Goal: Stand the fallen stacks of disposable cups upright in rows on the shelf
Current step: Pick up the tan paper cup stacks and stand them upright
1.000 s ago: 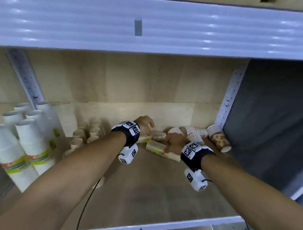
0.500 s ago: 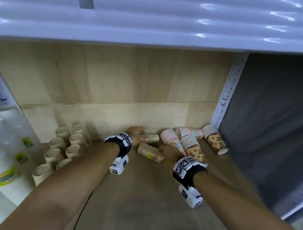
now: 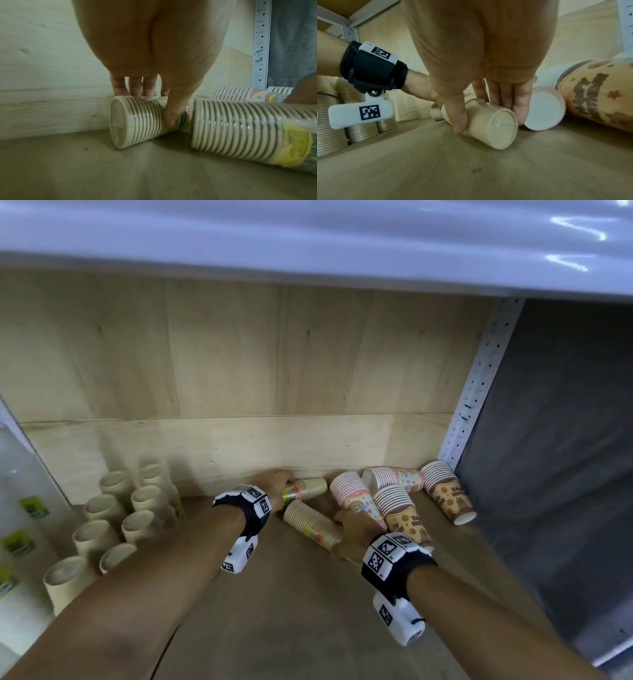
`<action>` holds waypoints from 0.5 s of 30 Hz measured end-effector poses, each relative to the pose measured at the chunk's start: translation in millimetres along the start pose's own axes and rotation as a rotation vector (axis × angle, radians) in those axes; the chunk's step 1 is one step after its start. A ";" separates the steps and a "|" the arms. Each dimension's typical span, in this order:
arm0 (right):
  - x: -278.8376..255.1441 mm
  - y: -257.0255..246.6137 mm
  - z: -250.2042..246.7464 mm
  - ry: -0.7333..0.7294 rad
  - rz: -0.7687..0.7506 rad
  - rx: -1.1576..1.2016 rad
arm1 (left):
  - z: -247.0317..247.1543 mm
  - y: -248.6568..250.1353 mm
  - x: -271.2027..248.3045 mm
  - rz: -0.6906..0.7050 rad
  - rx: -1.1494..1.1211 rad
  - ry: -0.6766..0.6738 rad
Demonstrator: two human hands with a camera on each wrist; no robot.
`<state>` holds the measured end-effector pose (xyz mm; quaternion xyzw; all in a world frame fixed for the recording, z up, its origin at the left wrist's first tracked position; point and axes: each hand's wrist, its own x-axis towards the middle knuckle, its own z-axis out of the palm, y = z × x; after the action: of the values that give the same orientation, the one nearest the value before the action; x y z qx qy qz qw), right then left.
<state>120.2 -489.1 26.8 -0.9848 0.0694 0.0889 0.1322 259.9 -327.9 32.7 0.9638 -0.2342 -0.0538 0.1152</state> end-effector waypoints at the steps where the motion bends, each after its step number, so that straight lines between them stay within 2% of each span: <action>1: -0.2 -0.2 0.0 0.006 -0.001 -0.002 | -0.1 -0.6 -0.4 0.005 0.009 0.003; 11: -5.8 -7.2 -18.1 -0.005 0.029 0.013 | -17.0 -4.5 -15.9 0.030 -0.037 -0.020; 15: -15.4 -16.4 -28.6 0.008 0.056 0.079 | -29.6 -2.4 -26.6 -0.016 -0.061 -0.031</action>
<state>112.3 -479.5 61.0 -0.9768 0.1010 0.0860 0.1684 242.1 -307.7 62.1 0.9608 -0.2264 -0.0770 0.1403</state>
